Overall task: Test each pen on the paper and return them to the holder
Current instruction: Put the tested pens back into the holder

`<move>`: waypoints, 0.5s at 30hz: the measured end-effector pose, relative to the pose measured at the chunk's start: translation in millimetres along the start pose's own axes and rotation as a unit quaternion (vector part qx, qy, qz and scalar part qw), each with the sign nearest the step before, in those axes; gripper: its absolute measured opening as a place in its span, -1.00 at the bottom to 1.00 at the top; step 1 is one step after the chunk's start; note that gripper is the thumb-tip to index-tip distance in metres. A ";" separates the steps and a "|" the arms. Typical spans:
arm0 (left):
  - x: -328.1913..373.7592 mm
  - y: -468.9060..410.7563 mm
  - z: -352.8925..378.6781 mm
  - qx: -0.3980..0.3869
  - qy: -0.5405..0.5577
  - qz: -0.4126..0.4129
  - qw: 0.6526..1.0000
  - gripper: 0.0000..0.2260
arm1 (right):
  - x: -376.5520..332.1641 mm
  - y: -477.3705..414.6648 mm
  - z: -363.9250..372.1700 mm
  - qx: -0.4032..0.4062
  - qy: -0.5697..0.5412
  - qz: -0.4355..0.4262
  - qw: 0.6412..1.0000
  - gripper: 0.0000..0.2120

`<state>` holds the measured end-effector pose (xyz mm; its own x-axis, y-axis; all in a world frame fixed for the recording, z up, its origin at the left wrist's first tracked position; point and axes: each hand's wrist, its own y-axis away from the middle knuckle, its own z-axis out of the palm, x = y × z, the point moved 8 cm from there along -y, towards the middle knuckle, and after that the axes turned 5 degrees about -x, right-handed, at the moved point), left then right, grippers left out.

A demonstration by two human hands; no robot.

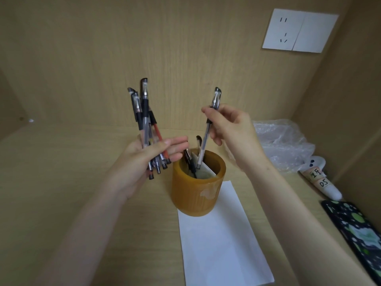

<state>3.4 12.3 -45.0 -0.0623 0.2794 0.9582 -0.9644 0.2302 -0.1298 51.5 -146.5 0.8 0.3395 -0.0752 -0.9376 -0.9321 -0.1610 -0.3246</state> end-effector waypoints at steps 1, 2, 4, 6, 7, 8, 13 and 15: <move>0.7 0.3 -1.4 0.003 -0.005 0.001 1.000 -0.81 | 2.3 1.1 2.0 -0.012 0.013 0.002 1.000 -0.77; 0.9 0.9 -2.1 0.007 -0.004 0.001 1.000 -0.81 | 4.8 3.5 5.4 -0.028 0.031 0.008 0.999 -0.79; -0.2 1.4 -2.4 0.019 0.008 0.004 1.000 -0.81 | 12.4 9.1 13.8 -0.062 0.072 0.022 0.995 -0.84; -2.6 1.5 -4.2 0.039 0.030 0.005 0.999 -0.81 | 18.5 13.6 20.6 -0.088 0.121 0.021 0.988 -0.89; -4.5 1.4 -5.6 0.048 0.041 0.002 0.998 -0.79 | 21.5 15.4 22.3 -0.096 0.138 0.022 0.986 -0.89; -6.5 1.3 -6.7 0.055 0.049 -0.003 0.997 -0.75 | 23.8 17.1 22.3 -0.099 0.145 0.027 0.984 -0.88; -12.8 2.4 -7.2 0.053 0.036 -0.030 0.997 -0.64 | 20.1 17.2 9.0 -0.041 0.160 0.024 0.986 -0.74; -10.8 3.1 -3.2 0.038 0.007 -0.032 0.999 -0.68 | 16.6 15.7 11.4 -0.040 0.116 0.030 0.992 -0.72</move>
<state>1.8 13.0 -56.6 0.0029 0.2790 0.9603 -0.9833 0.1758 -0.0481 41.0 -139.1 -21.2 0.3125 -0.3093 -0.8982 -0.9416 -0.2256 -0.2499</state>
